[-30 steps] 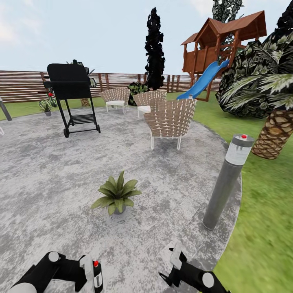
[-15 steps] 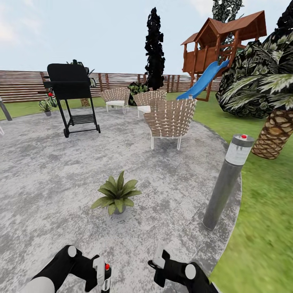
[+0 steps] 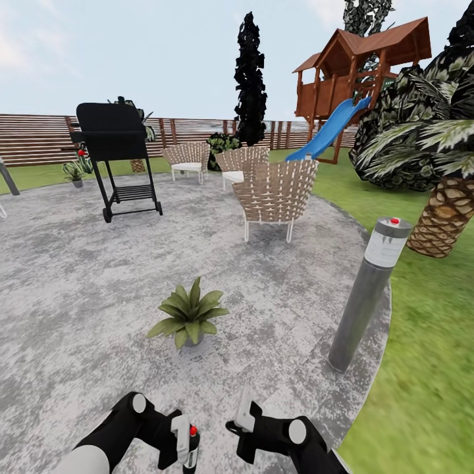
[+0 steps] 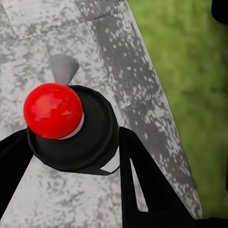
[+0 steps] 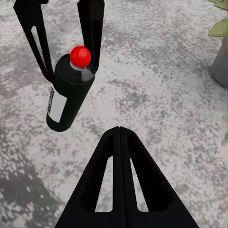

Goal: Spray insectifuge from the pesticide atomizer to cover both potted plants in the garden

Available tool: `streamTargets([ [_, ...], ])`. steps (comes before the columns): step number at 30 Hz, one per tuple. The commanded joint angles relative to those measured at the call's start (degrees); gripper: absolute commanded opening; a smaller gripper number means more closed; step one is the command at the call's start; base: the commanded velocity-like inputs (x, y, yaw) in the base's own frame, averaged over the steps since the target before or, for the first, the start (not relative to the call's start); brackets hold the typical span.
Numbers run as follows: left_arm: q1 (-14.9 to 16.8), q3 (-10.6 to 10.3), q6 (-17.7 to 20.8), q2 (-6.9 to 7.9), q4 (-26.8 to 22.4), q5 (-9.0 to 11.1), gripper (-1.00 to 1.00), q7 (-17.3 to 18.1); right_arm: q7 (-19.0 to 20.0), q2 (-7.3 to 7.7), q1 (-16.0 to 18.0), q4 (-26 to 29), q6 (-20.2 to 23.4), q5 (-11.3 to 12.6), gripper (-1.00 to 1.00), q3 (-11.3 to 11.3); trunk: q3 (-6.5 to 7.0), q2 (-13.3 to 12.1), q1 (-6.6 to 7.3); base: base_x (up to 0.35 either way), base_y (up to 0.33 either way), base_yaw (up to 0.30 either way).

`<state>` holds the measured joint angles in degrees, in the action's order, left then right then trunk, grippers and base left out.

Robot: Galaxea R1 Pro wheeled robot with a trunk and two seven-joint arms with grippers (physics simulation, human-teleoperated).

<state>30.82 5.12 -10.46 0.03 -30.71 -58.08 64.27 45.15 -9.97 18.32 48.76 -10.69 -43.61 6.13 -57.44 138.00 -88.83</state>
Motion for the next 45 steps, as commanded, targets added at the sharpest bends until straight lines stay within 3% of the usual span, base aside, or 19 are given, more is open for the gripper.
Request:
streamTargets([
  [1,0.03,0.32,-0.69,-0.09,-0.05,-0.45,-1.00,0.17,0.06,-0.02,0.08,0.04,-0.39,-0.62,-1.00,-0.06,-0.05,0.02,0.01,0.000,0.000,0.000],
  [6,0.03,0.32,-1.25,-0.31,-0.01,0.00,-1.00,0.22,0.03,-0.02,0.13,0.03,-0.45,-0.63,-1.00,-0.06,-0.05,0.02,0.01,0.000,0.000,0.000],
  [13,-0.10,0.40,-1.38,-2.95,0.04,0.22,-1.00,0.08,0.03,-0.02,0.14,0.10,-0.48,-0.60,-1.00,-0.06,-0.05,0.02,0.01,0.000,0.000,0.000],
  [17,-0.14,0.46,-1.40,-3.70,0.04,0.38,-1.00,-0.17,0.03,-0.02,0.14,0.11,-0.48,-0.60,-1.00,-0.06,-0.05,0.02,0.01,0.000,0.000,0.000],
  [27,-0.23,0.59,-1.49,-4.07,0.10,0.61,-1.00,-1.68,0.03,-0.02,0.14,0.11,-0.48,-0.60,-1.00,-0.06,-0.05,0.02,0.01,0.000,0.000,0.000],
  [33,-0.25,0.52,-1.66,-4.71,0.13,3.22,-1.00,-1.67,0.02,-0.02,0.14,0.11,-0.54,-0.60,-1.00,-0.06,-0.05,0.02,0.01,0.000,0.000,0.000],
  [45,-0.24,0.59,-1.92,-5.56,0.23,3.59,-1.00,-1.63,0.02,-0.02,0.14,0.11,-0.56,-0.51,-1.00,-0.06,-0.05,0.02,0.01,0.000,0.000,0.000],
])
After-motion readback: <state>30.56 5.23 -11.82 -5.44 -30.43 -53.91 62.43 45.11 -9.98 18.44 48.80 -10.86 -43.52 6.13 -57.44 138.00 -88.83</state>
